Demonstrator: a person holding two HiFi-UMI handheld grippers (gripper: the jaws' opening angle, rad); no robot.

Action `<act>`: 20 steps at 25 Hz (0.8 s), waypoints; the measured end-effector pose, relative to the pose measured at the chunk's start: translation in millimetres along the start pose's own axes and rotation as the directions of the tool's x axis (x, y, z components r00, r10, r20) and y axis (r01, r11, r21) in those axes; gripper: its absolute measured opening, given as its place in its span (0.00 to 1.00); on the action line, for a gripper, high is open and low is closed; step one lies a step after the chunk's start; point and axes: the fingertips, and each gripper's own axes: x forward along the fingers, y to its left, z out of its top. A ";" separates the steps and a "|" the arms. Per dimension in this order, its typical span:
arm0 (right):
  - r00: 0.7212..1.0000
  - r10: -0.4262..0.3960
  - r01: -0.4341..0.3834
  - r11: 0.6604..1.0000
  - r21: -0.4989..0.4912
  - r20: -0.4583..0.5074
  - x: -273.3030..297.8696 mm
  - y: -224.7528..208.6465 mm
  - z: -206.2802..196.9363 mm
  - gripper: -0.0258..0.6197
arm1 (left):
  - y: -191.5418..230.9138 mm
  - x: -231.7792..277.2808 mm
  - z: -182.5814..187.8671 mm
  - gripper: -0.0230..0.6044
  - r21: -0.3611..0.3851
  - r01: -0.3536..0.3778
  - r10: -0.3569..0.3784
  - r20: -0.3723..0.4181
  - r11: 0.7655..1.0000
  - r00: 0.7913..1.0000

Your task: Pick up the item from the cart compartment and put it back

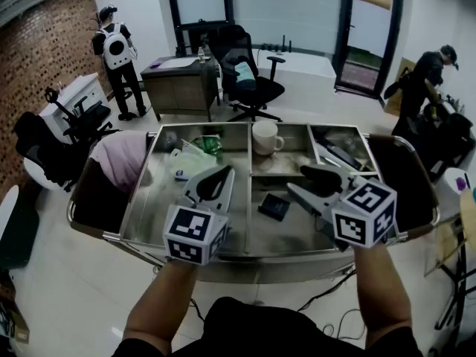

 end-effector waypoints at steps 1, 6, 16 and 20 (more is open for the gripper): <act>0.998 0.021 -0.023 0.999 -0.025 -0.056 12.5 2.9 -8.0 0.38 | 1.4 3.7 -2.3 0.04 0.005 -0.002 0.002 -0.005 1.000 1.000; 0.933 0.092 -0.145 0.981 -0.131 -0.348 66.2 16.0 -58.2 0.46 | 4.9 17.7 -14.4 0.04 0.035 -0.010 0.011 -0.029 0.999 1.000; 0.802 0.092 -0.195 0.974 -0.112 -0.590 108.1 -1.4 -136.5 0.46 | 17.4 33.8 -40.7 0.04 0.005 -0.032 0.032 -0.060 0.999 0.998; 0.774 0.134 -0.212 0.976 -0.054 -0.619 114.5 -4.6 -151.4 0.46 | 17.9 40.6 -50.3 0.04 -0.006 -0.023 0.023 -0.073 1.000 0.997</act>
